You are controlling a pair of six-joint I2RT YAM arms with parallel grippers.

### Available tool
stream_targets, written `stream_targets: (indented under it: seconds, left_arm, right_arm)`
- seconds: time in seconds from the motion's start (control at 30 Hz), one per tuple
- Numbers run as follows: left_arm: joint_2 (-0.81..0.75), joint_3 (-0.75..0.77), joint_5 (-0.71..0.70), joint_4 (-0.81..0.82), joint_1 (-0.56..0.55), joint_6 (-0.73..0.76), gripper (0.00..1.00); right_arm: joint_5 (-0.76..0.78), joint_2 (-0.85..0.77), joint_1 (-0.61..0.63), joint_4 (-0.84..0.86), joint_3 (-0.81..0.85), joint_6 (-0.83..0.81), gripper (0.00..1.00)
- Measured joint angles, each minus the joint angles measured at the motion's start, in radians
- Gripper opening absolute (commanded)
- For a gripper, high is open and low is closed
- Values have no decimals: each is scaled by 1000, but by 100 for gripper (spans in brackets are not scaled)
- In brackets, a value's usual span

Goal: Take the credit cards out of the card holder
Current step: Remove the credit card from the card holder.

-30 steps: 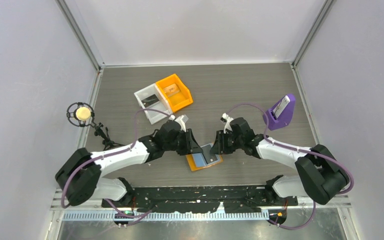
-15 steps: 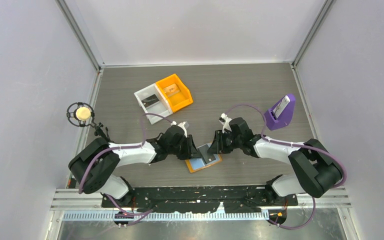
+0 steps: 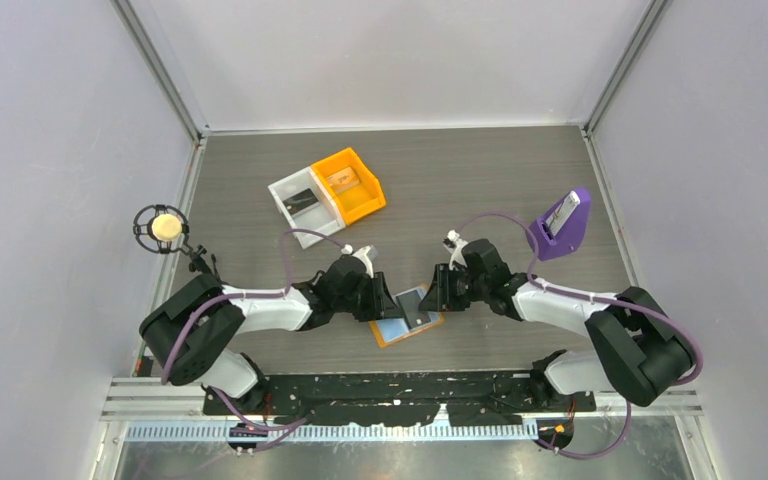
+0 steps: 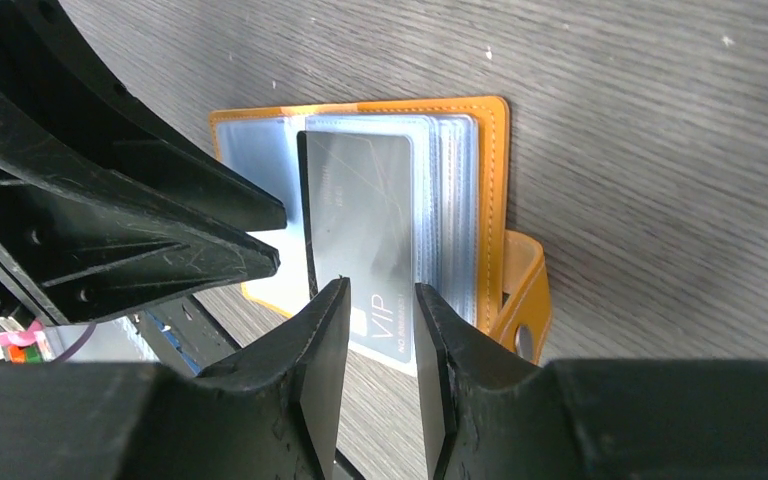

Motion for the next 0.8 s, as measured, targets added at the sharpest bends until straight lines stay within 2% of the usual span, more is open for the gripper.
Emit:
stream_targets:
  seconds: [0.23,0.57,0.8]
  left_arm:
    - [2,0,2,12,1,0,33]
    - [24,-2,16,57,1,-1,33]
    - [26,-2,23,73,1,-1,32]
  right_arm:
    - [15,-10,0,-29,2,1,33]
    - [-5,1,8,19,-23,26,27]
    - [-15,11,16,34,-29,39,17]
